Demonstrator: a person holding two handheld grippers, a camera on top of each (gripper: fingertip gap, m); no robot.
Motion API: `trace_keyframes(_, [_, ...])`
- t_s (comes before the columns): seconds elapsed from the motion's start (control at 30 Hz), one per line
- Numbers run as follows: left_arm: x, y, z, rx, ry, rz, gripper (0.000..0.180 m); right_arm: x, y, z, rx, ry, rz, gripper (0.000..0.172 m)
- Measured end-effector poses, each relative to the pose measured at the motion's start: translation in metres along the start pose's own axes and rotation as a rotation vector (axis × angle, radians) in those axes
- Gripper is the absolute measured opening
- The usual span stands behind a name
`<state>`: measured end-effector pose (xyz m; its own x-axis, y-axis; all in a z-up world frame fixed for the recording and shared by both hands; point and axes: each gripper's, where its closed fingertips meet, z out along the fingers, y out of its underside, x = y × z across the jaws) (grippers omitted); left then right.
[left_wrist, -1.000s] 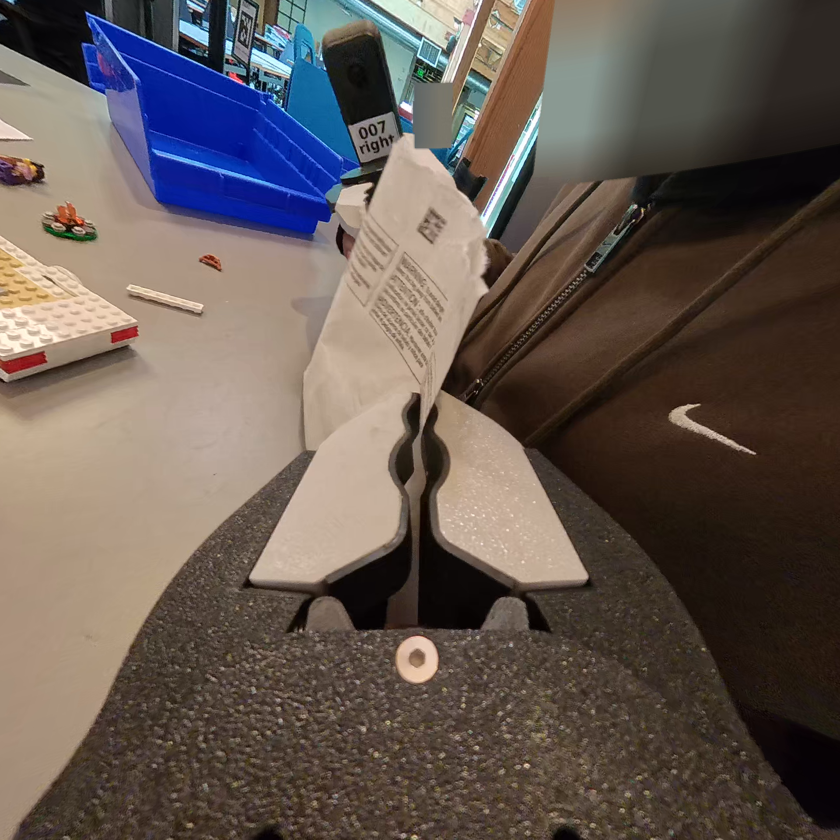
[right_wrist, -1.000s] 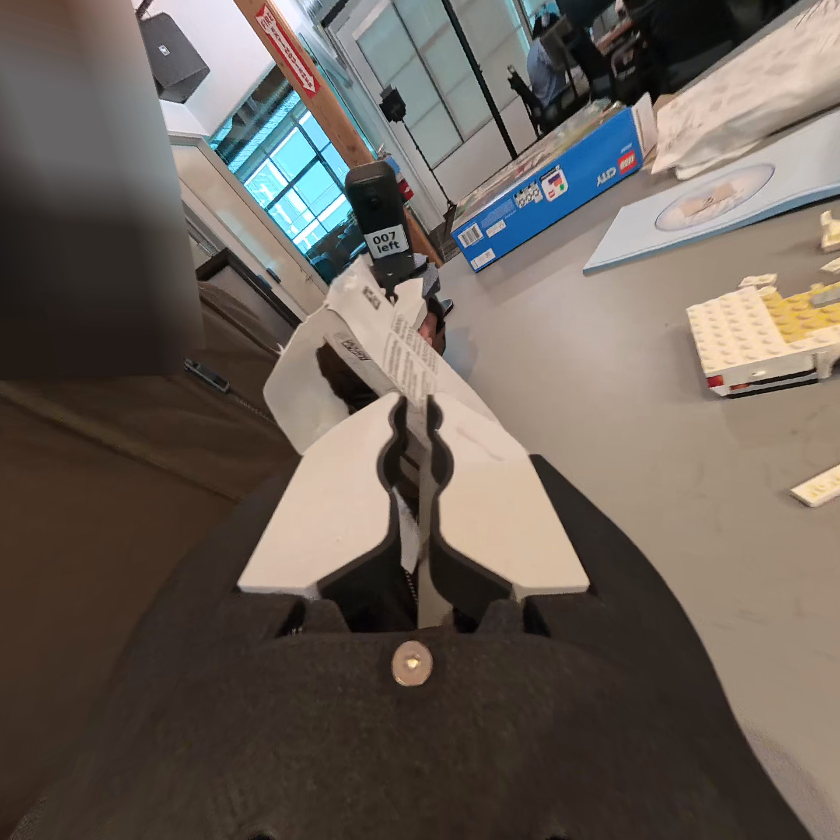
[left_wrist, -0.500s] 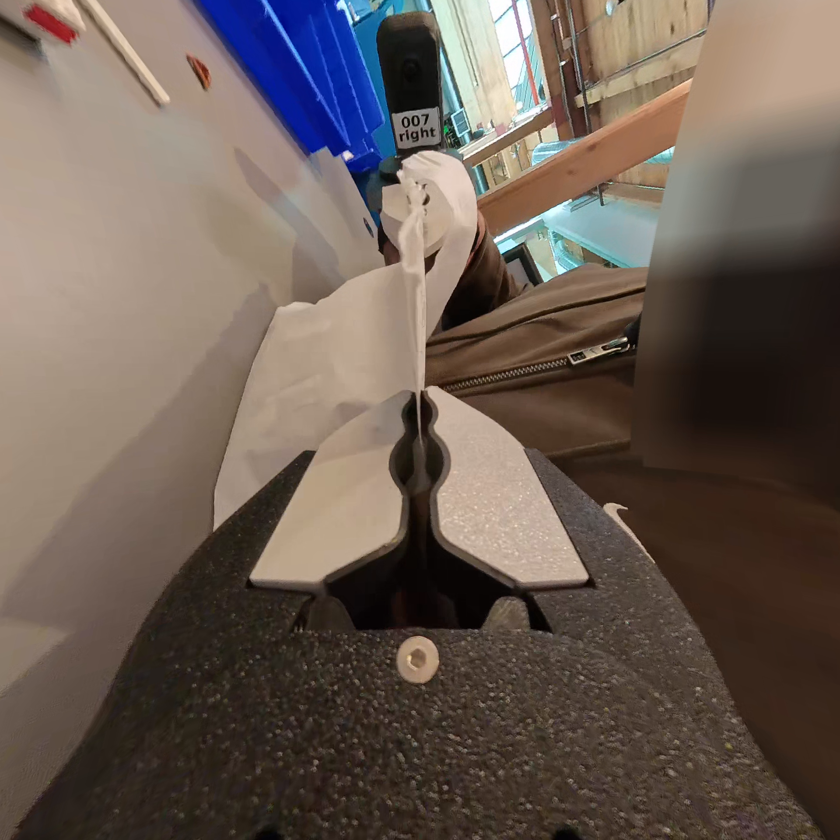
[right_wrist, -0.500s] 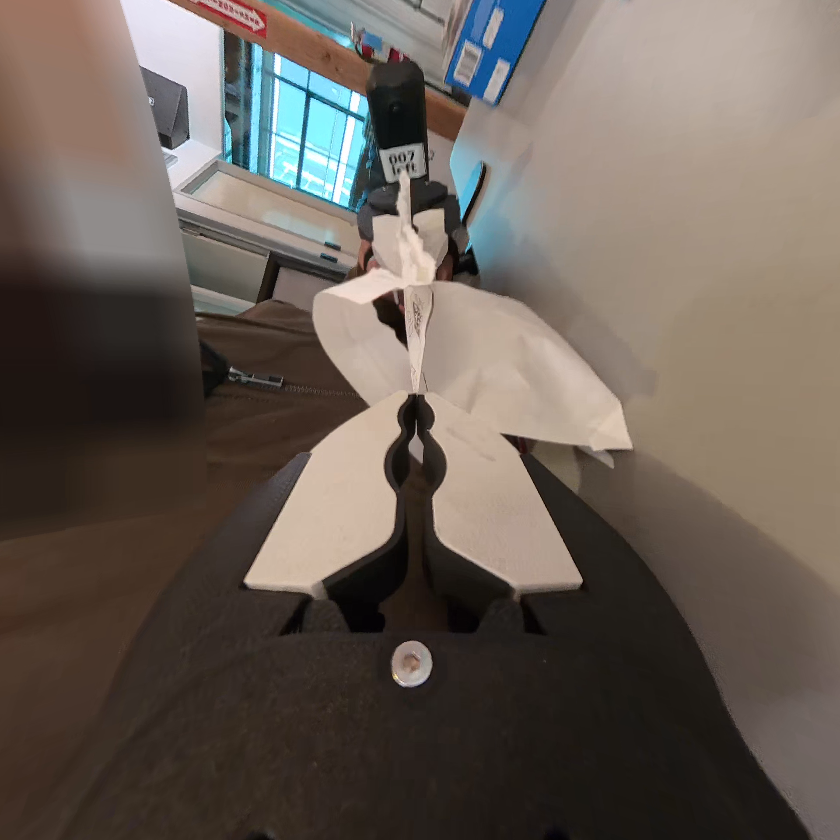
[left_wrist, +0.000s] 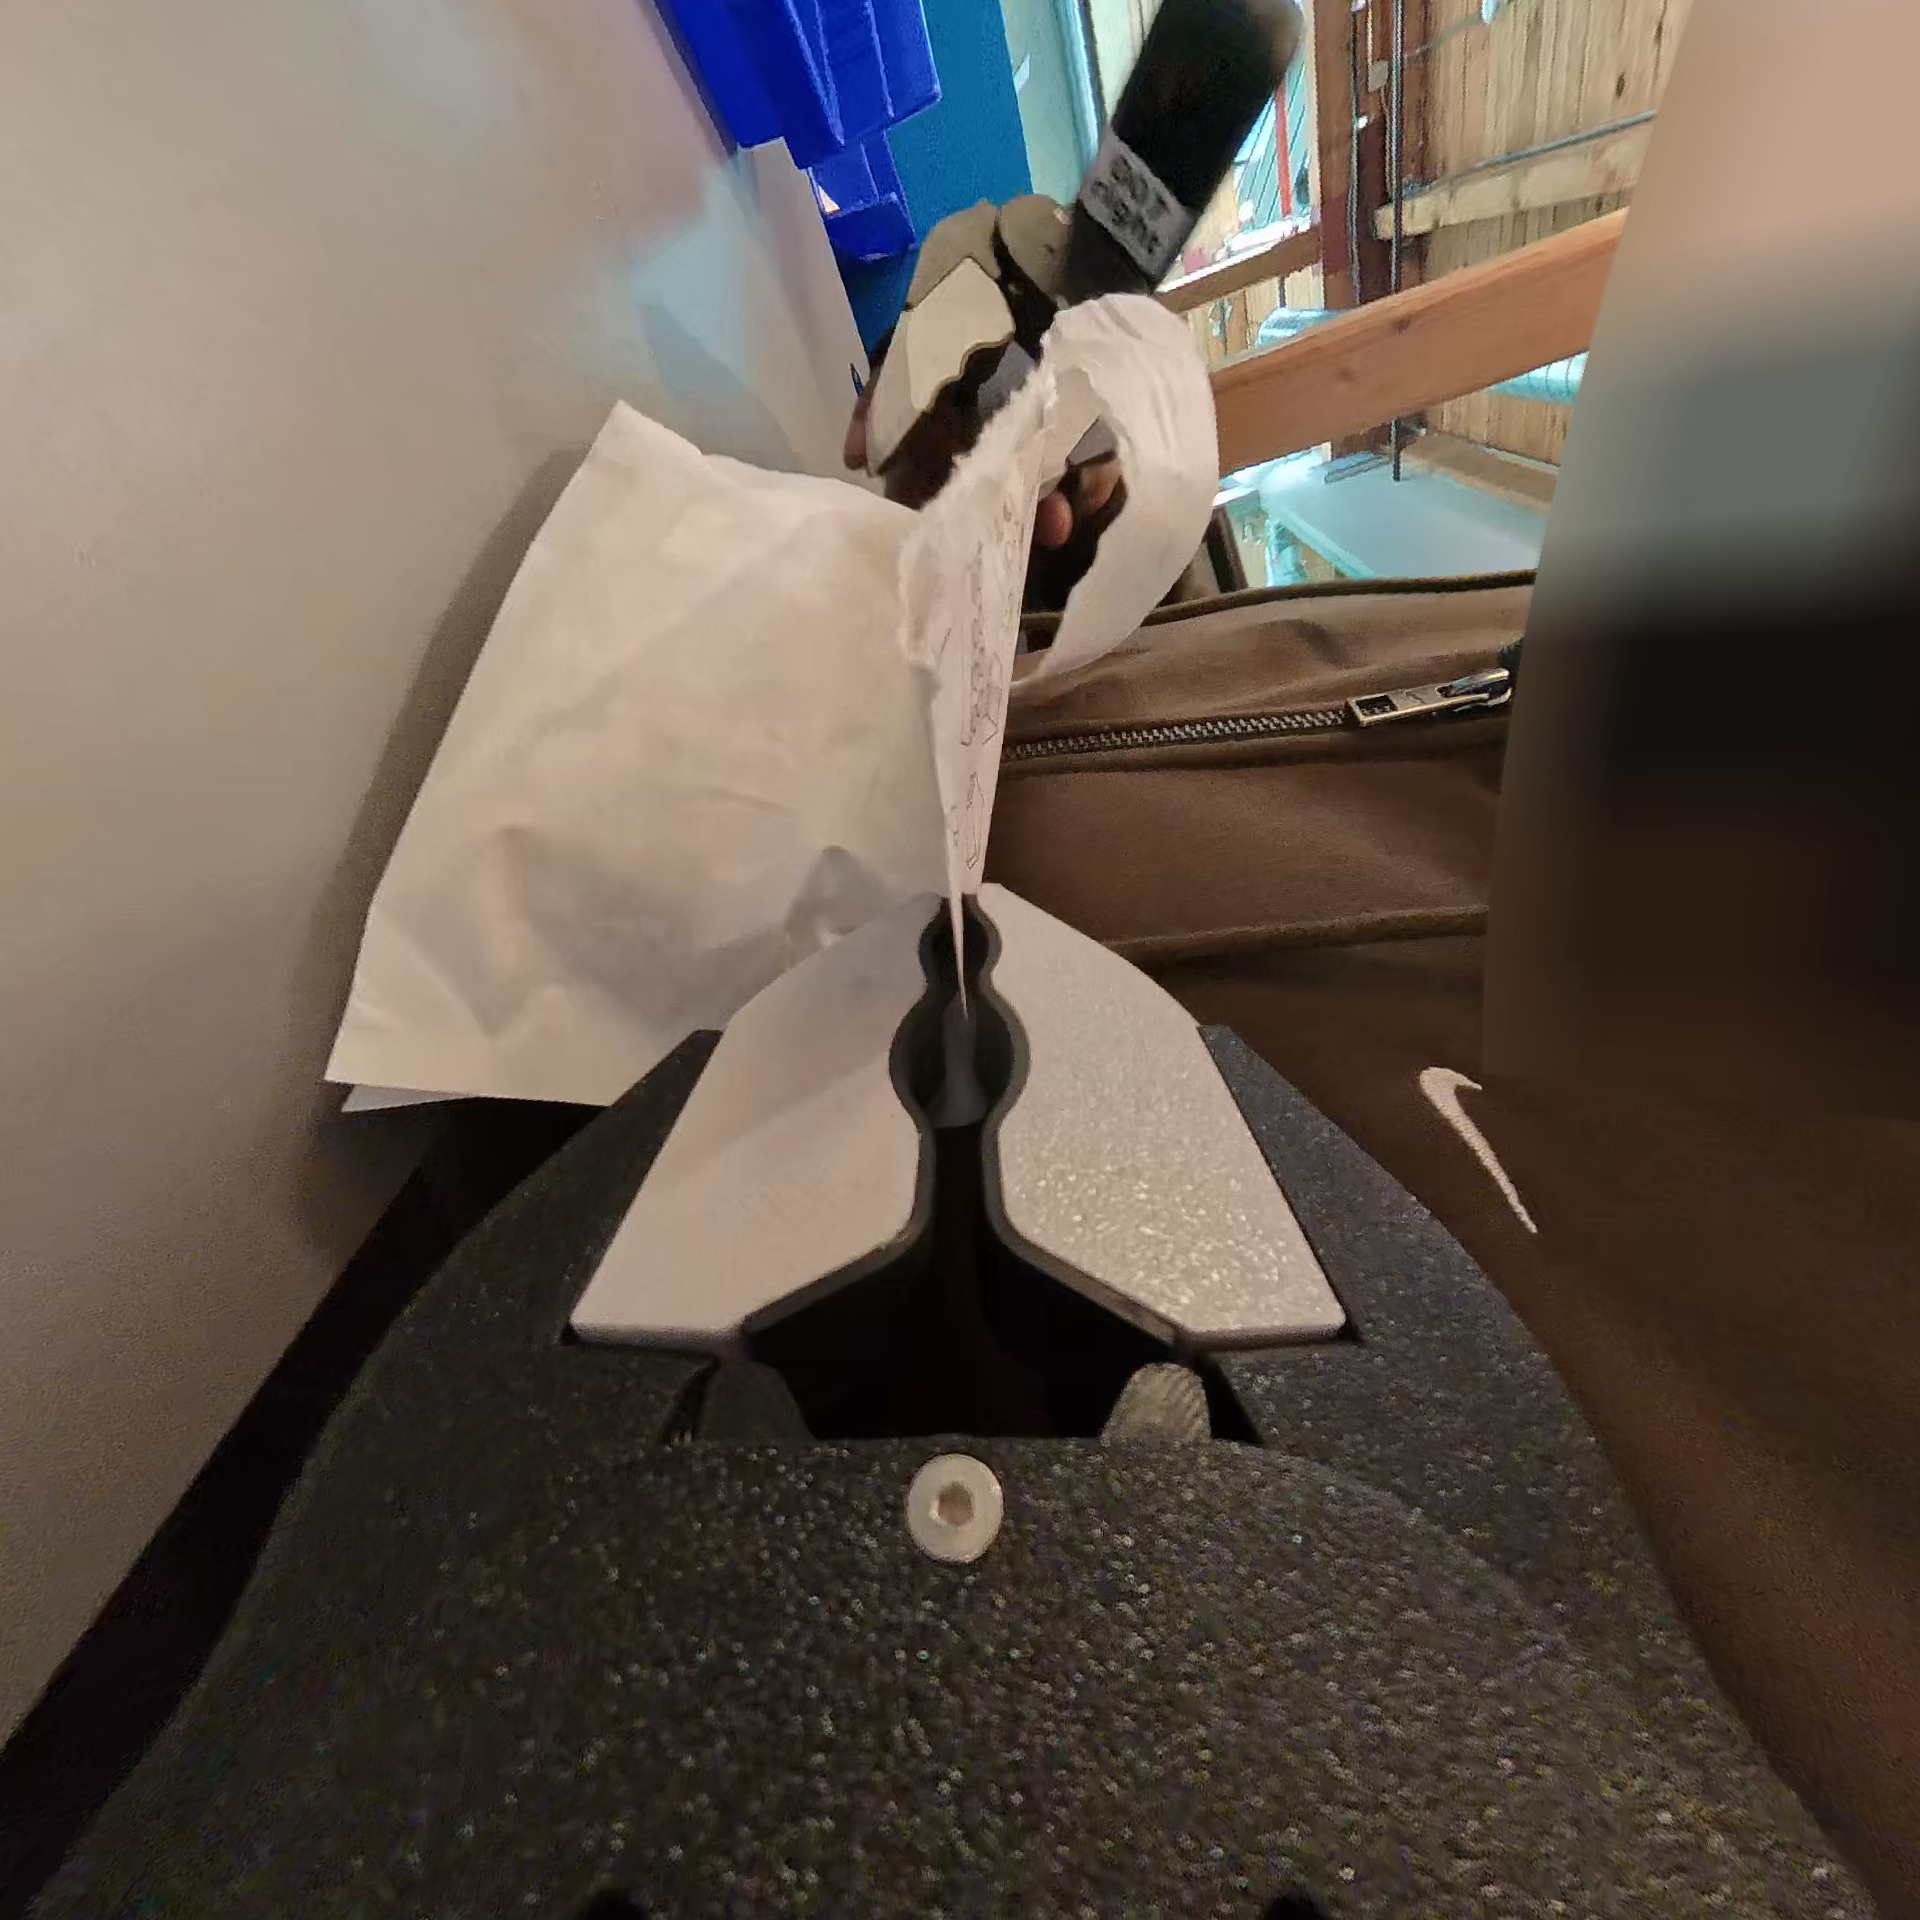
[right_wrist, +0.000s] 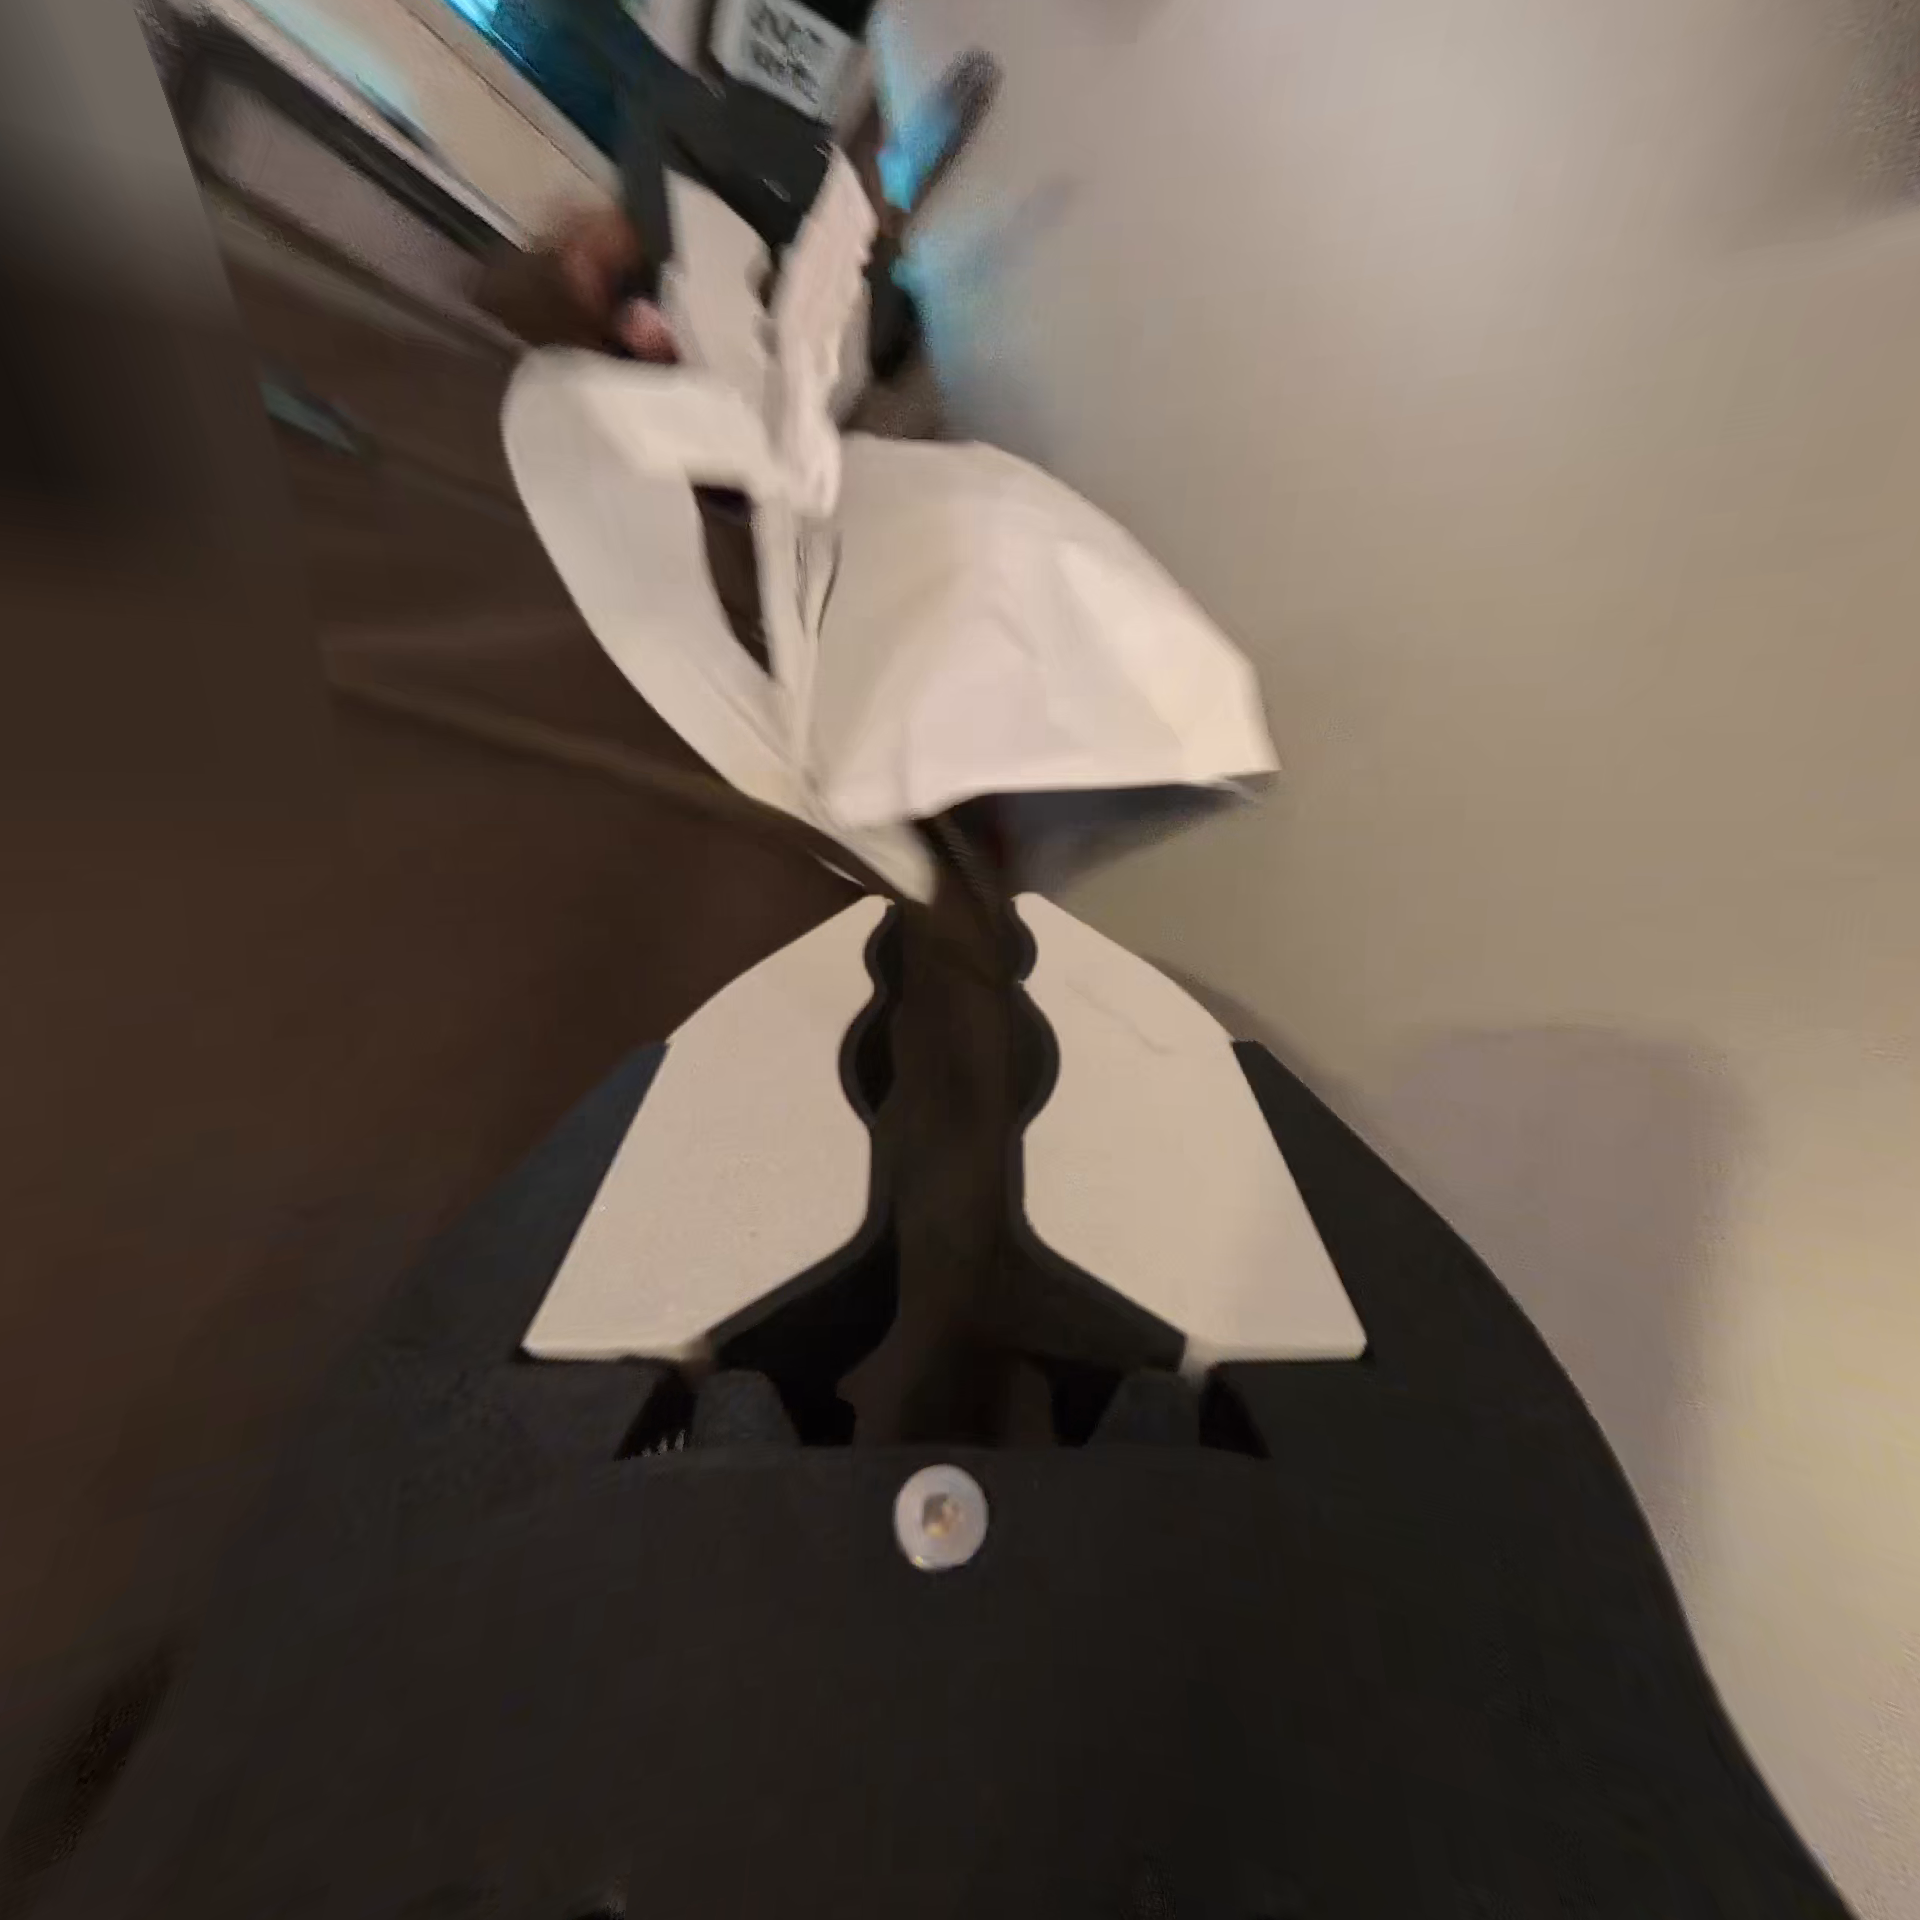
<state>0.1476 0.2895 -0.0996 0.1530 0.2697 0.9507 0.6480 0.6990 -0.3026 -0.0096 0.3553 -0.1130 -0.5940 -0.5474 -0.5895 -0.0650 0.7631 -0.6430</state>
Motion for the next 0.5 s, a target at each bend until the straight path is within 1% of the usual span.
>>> trace_keyframes(0.07, [0.000,-0.002,0.002,0.035,0.026,-0.058,0.000,0.012,0.006,-0.007,-0.020,0.147,-0.198,0.017])
trace_keyframes(0.17, [0.000,-0.011,0.005,0.124,0.087,-0.177,0.000,0.011,0.002,-0.007,0.017,0.238,-0.395,0.020])
trace_keyframes(0.37, [-0.001,-0.017,0.005,0.201,0.122,-0.247,0.000,0.001,-0.036,-0.006,0.131,0.466,-0.886,0.028])
trace_keyframes(0.43, [-0.001,-0.020,0.004,0.224,0.131,-0.257,0.000,0.005,-0.047,-0.006,0.125,0.560,-1.015,0.032])
trace_keyframes(0.5, [-0.002,-0.023,0.004,0.244,0.139,-0.271,0.000,0.012,-0.058,-0.007,0.087,0.661,-1.136,0.037])
